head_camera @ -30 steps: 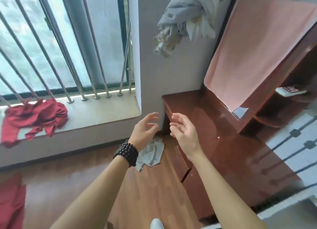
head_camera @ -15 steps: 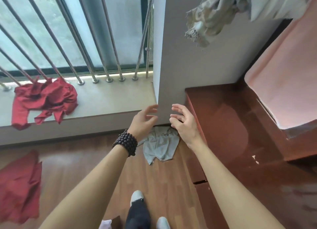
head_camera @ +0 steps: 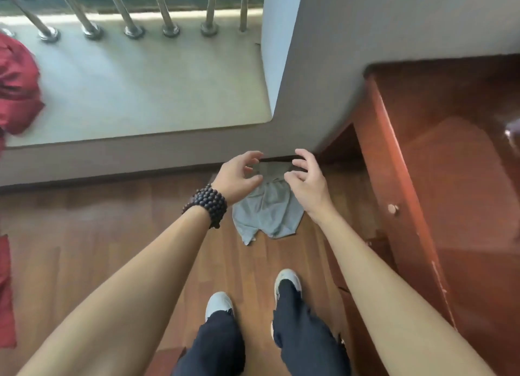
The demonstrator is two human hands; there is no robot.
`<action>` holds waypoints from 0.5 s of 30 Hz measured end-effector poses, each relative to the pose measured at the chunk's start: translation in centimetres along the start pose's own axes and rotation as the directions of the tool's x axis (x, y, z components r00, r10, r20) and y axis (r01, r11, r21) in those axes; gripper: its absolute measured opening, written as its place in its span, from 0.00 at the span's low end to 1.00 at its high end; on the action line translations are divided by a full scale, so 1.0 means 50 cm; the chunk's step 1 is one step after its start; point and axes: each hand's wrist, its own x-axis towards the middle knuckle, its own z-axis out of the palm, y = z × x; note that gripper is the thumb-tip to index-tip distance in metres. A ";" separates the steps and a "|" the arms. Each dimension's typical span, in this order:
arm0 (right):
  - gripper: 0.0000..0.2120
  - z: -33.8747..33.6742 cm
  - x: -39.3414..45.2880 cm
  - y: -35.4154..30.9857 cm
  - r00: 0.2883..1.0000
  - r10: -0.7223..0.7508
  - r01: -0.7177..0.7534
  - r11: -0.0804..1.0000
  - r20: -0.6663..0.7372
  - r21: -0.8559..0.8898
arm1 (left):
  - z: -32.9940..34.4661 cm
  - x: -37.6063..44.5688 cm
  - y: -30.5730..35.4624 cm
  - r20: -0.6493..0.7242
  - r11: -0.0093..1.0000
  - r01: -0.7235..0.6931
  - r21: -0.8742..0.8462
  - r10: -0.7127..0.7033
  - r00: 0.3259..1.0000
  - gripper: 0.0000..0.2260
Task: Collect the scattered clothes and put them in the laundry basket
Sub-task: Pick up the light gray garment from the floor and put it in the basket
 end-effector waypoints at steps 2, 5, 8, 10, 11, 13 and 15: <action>0.30 0.061 0.110 0.132 0.999 0.040 -0.039 0.998 0.020 -0.050 | 0.074 0.089 -0.128 0.031 0.999 0.031 0.028 -0.032 0.999 0.22; 0.34 0.157 0.291 0.352 0.991 0.089 -0.074 0.986 0.098 -0.150 | 0.200 0.237 -0.334 0.056 0.993 0.063 0.103 -0.069 0.996 0.24; 0.40 0.217 0.429 0.537 0.958 0.146 -0.055 0.937 0.246 -0.344 | 0.310 0.356 -0.502 0.086 0.976 0.076 0.204 -0.096 0.992 0.27; 0.47 0.257 0.508 0.632 0.922 0.205 -0.024 0.876 0.328 -0.481 | 0.371 0.437 -0.605 0.102 0.957 0.074 0.282 -0.107 0.989 0.26; 0.52 0.274 0.542 0.672 0.911 0.236 -0.010 0.833 0.339 -0.553 | 0.401 0.474 -0.647 0.105 0.946 0.057 0.319 -0.095 0.990 0.26; 0.60 0.301 0.598 0.741 0.894 0.279 0.043 0.723 0.349 -0.689 | 0.458 0.537 -0.714 0.102 0.907 0.061 0.416 -0.113 0.988 0.32; 0.66 0.322 0.643 0.795 0.881 0.278 0.134 0.630 0.383 -0.765 | 0.506 0.575 -0.756 0.105 0.847 0.119 0.519 -0.201 0.974 0.43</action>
